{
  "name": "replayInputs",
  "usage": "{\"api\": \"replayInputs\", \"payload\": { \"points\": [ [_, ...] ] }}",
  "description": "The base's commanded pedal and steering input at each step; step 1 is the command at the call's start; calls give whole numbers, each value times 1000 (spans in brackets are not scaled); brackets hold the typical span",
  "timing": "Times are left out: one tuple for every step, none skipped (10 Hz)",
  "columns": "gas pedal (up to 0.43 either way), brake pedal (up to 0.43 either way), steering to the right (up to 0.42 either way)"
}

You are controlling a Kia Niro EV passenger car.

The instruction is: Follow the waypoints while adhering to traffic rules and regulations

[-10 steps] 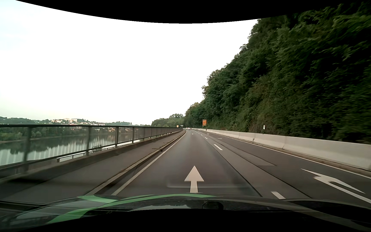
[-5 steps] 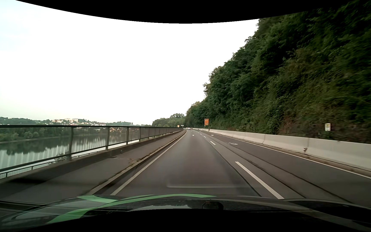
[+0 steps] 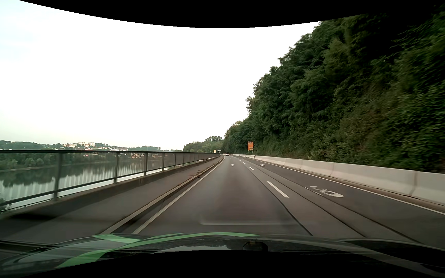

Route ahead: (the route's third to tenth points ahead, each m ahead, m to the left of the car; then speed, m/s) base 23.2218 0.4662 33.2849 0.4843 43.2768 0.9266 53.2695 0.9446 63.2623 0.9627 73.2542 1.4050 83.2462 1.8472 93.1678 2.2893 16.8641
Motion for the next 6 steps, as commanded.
{"api": "replayInputs", "payload": {
  "points": [
    [177, 0, -5],
    [177, 0, -5],
    [177, 0, -4],
    [177, 0, -4],
    [177, 0, -5],
    [177, 0, -5]
  ]
}}
